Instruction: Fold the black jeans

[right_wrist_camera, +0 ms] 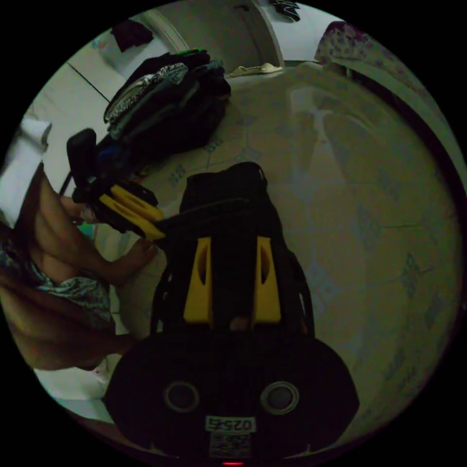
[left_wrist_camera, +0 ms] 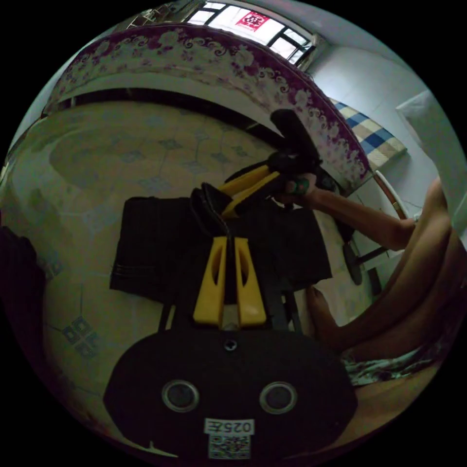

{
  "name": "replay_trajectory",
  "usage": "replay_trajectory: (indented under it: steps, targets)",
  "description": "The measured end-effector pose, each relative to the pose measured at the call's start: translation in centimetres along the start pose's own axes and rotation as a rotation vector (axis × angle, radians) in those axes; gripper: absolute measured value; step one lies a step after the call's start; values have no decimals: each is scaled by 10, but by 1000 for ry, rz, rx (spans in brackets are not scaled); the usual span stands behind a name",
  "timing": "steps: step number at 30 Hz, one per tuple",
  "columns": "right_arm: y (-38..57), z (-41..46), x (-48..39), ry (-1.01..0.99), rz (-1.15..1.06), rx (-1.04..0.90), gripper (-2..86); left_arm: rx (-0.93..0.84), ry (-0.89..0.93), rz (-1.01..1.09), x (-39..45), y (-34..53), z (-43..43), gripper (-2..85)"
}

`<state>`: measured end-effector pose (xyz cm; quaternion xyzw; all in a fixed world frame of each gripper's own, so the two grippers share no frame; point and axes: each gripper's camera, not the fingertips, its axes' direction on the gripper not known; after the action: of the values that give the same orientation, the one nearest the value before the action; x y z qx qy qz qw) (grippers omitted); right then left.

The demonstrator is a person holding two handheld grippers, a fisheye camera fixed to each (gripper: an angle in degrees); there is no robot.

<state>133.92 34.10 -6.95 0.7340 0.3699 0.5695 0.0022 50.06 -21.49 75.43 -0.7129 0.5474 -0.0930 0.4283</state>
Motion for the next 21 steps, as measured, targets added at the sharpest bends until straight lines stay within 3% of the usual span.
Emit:
replay_trajectory:
  steps: [6, 10, 14, 18, 20, 21]
  targets:
    - [-1, -4, 60, -323, 2, -71, 10, -6, -43, -7, 1, 15, -3, -12]
    - [-4, -38, 52, -269, -48, -33, 1, -16, -85, -96, -11, 20, -10, -12]
    - [-17, -93, 28, -172, -104, 136, 14, 72, -156, -184, -20, 19, -54, -9]
    - [-26, -52, 51, -71, -65, -67, 57, -72, -162, -283, -66, 30, -15, 5]
    - [-9, -50, 75, -146, 2, -83, 65, -160, -193, -390, -89, 43, 5, 6]
    - [9, -70, 89, -197, 71, -3, 82, -140, -170, -440, -95, 51, 1, 7]
